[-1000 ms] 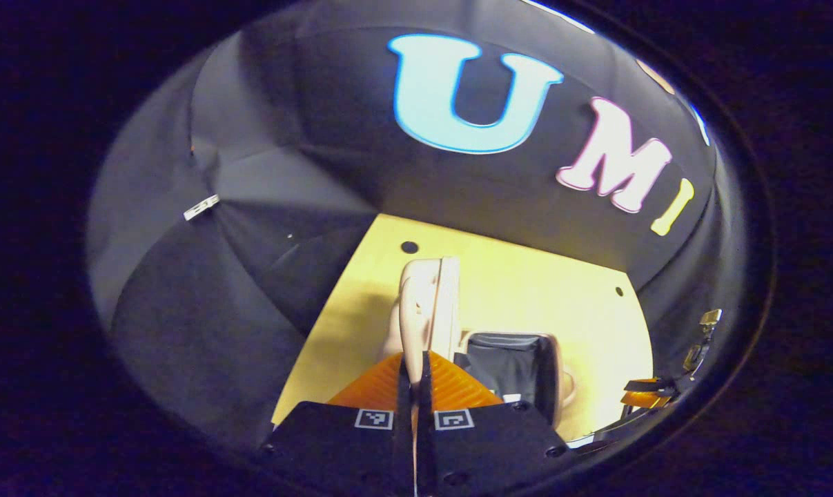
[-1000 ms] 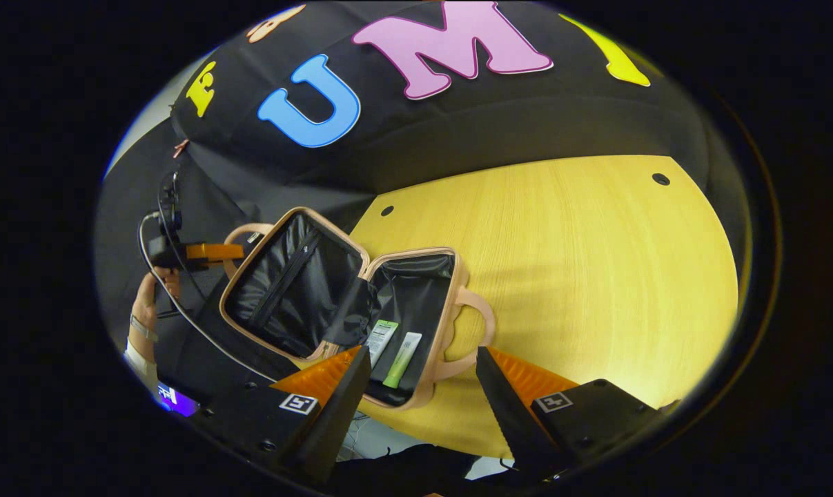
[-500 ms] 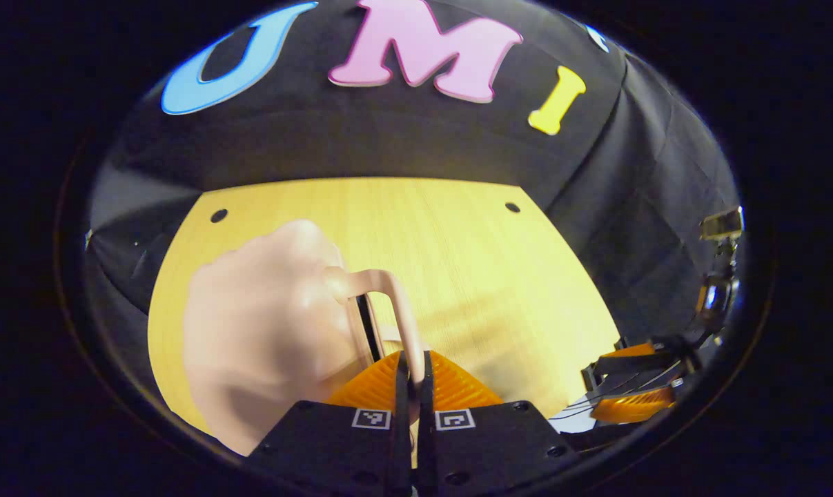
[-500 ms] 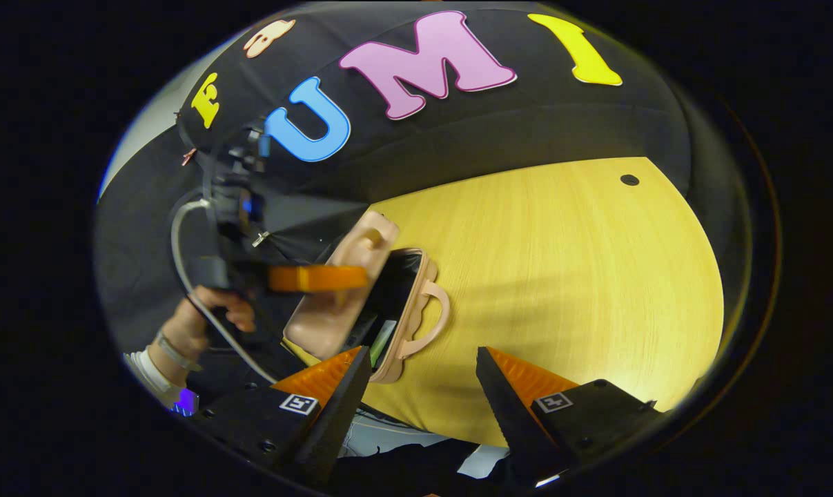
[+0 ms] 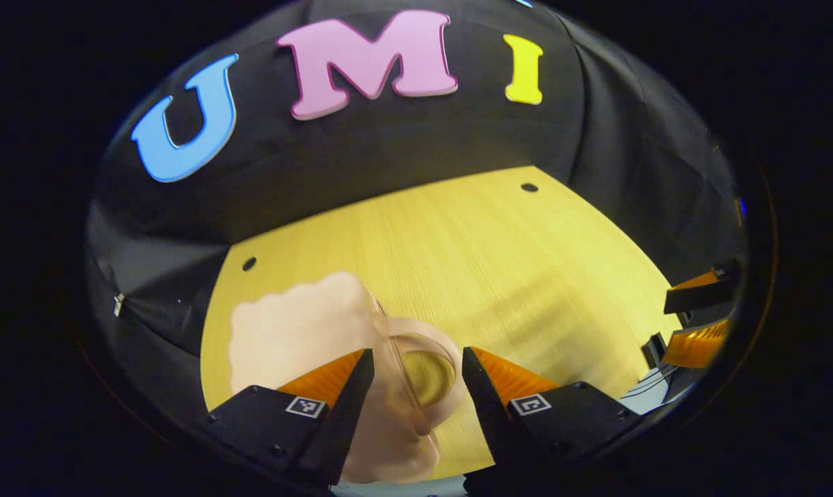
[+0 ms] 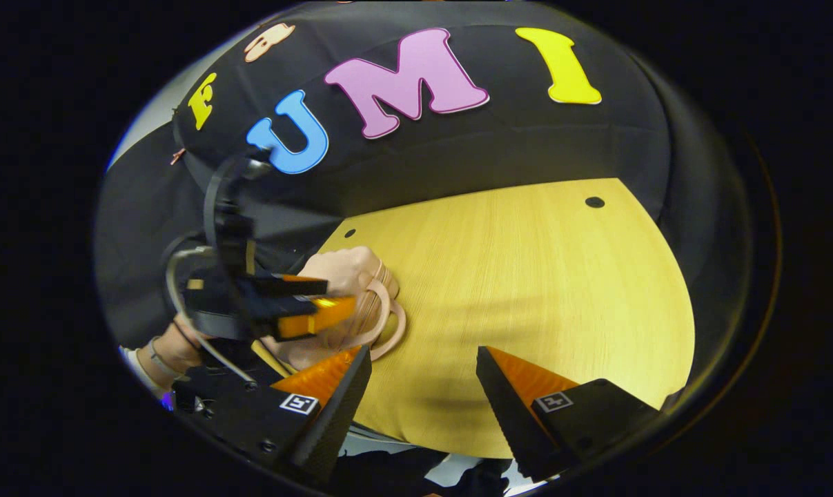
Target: First open the suitcase, pack the skin care products into it, and then close the suitcase.
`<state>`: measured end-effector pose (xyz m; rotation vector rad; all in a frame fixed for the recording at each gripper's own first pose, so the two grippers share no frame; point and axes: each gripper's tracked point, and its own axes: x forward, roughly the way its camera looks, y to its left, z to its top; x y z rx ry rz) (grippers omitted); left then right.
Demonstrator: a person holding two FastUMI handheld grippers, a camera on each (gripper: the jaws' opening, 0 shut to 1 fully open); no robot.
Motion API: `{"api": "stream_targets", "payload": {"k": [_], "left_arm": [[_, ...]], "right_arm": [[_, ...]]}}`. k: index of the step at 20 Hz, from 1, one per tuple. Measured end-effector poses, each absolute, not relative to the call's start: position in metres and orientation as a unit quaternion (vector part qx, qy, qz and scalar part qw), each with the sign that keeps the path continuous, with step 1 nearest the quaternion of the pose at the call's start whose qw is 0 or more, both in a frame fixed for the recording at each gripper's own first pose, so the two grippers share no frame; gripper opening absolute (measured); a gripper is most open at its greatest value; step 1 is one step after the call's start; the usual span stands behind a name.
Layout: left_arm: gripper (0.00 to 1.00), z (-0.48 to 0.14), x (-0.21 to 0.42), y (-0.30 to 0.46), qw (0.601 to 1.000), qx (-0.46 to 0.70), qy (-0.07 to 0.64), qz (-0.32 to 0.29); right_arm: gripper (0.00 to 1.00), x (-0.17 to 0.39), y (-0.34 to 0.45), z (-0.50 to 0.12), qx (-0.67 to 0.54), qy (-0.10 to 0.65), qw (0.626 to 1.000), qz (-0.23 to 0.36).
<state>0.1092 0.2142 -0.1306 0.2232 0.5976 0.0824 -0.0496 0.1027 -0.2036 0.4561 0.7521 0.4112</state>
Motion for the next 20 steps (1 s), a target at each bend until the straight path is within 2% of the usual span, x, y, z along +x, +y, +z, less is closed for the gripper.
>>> {"api": "stream_targets", "payload": {"k": [2,5,7,11,15,20], "left_arm": [[0.82,-0.065,0.086,0.216,0.969,0.114,0.211,0.062],[0.82,-0.006,0.051,0.201,0.984,0.091,0.138,0.072],[0.83,0.022,0.037,0.198,0.989,0.077,0.099,0.075],[0.86,0.037,0.031,0.194,0.995,0.035,0.059,0.075],[0.94,0.067,0.029,0.21,0.995,0.034,0.009,0.095],[0.94,0.077,0.031,0.203,0.996,0.03,-0.008,0.087]], "right_arm": [[0.97,-0.032,0.088,-0.184,0.168,0.314,0.916,0.183],[0.97,0.0,0.075,-0.127,0.132,0.236,0.949,0.161],[0.97,0.014,0.069,-0.087,0.112,0.179,0.966,0.147],[0.97,0.024,0.065,-0.034,0.096,0.1,0.982,0.124],[0.97,0.022,0.063,-0.021,0.096,0.077,0.986,0.114],[0.97,0.02,0.048,-0.02,0.096,0.073,0.988,0.097]]}}
